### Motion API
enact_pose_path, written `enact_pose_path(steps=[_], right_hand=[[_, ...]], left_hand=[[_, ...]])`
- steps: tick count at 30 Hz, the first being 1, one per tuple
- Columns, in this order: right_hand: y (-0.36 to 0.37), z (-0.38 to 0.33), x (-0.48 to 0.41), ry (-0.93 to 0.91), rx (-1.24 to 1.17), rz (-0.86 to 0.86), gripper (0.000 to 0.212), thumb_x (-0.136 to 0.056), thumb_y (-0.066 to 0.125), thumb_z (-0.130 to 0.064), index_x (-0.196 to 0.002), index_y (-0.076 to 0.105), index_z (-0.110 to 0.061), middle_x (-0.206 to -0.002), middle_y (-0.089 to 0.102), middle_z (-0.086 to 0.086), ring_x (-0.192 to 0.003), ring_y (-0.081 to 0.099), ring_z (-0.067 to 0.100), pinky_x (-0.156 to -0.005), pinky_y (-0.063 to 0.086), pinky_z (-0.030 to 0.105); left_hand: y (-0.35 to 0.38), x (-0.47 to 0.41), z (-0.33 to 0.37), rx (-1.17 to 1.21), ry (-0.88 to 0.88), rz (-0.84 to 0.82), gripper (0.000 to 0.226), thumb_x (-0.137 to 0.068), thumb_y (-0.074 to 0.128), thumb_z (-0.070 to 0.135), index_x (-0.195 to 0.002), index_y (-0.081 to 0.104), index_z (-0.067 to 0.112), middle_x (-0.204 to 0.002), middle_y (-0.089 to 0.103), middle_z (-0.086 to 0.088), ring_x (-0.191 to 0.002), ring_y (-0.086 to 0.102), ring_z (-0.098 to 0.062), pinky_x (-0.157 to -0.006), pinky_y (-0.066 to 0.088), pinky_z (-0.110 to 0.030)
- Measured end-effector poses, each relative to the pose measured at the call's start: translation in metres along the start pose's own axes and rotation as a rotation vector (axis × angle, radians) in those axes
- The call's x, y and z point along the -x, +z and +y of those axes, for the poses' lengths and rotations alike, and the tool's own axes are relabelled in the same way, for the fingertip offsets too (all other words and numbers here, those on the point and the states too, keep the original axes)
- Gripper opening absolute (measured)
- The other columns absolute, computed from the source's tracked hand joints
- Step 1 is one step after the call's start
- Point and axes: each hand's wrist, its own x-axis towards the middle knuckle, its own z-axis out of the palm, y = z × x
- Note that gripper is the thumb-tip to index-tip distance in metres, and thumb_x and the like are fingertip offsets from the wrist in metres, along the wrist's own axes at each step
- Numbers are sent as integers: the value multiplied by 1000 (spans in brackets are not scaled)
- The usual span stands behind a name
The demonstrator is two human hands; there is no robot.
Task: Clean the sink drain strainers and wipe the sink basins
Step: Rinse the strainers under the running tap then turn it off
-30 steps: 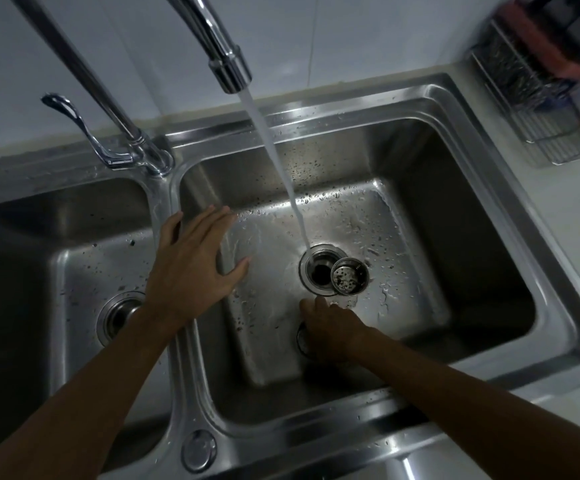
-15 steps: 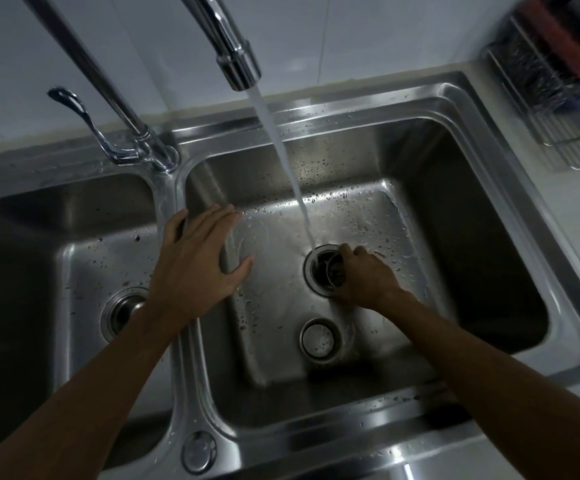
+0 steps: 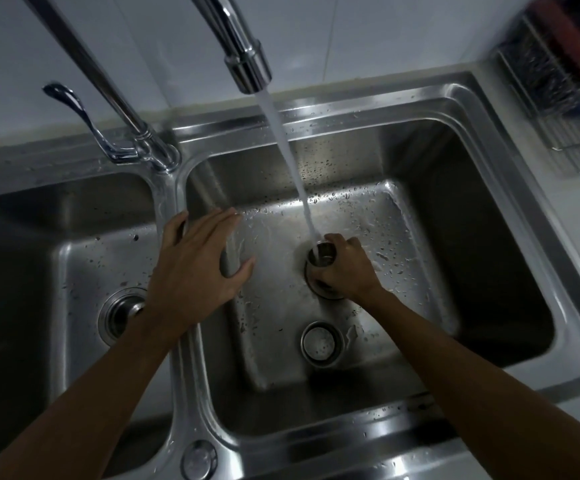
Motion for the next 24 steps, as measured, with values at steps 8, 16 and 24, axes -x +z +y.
enact_pose_path(steps=[8, 16, 24], right_hand=[[0, 3, -1, 139, -291, 27, 75, -73, 87, -40, -138, 56, -16, -124, 64, 4, -109, 62, 20, -96, 55, 39], [-9, -12, 3, 797, -1461, -394, 63, -88, 70, -53, -128, 56, -7, -117, 63, 23, -92, 70, 34, -65, 64, 40], [-19, 2, 9, 790, -1437, -422, 75, -89, 62, -65, -134, 59, -5, -112, 68, 16, -80, 69, 22, -54, 60, 28]], left_hand=[[0, -1, 0, 4, -1, 3, 71, -89, 63, 56, -147, 55, 15, -150, 59, -3, -141, 54, -18, -124, 24, -50], [-3, -1, 1, 10, 7, -6, 67, -88, 65, 53, -144, 58, 16, -150, 59, -2, -139, 55, -19, -124, 24, -52], [-2, 0, 0, 1, 10, 13, 62, -89, 61, 52, -140, 62, 16, -148, 60, -1, -136, 57, -18, -124, 24, -48]])
